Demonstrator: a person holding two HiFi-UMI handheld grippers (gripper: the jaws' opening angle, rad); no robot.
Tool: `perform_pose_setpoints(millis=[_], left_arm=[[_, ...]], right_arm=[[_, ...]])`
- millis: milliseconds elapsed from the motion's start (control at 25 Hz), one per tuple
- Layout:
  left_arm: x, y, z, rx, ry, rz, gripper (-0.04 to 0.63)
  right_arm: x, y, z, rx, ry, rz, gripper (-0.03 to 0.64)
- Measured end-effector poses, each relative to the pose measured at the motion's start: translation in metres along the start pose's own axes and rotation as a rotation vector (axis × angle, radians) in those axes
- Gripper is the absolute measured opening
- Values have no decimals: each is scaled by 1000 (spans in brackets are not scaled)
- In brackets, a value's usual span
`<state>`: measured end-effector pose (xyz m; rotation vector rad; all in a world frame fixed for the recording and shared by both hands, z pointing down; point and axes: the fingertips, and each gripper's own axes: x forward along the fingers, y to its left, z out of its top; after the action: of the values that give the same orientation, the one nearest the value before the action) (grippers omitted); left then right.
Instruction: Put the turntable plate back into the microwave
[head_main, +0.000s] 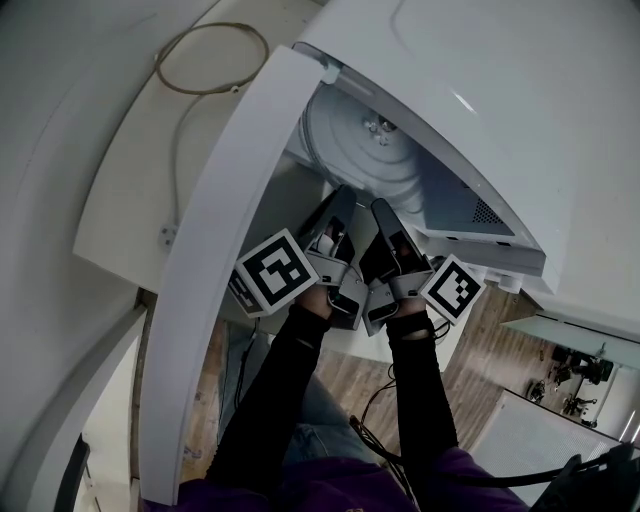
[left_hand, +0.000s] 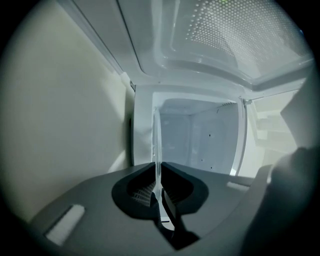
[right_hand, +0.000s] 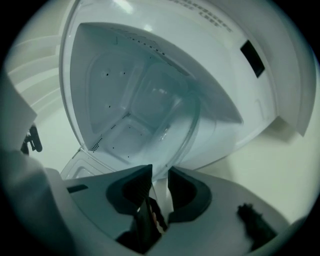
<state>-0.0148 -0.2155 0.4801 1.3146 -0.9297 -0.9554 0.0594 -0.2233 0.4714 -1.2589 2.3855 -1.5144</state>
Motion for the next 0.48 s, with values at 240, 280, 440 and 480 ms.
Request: perform_pose_setpoints(millis=[240,280,440,480], left_arm=[[-3,-3,0,-54,12,-7,41],[-1,-3,0,-60,12,-4,40],[2,-9,6,-12,-8,-16,41],[2,-10,6,-13,-9,-13,41]], right_arm=[[-3,10,3,-54,-27,-8,104],[-3,10,5,-54,-28,-8,104],[1,12,7,-27,-12,17,104],[1,13,7,-19,-11,22,104]])
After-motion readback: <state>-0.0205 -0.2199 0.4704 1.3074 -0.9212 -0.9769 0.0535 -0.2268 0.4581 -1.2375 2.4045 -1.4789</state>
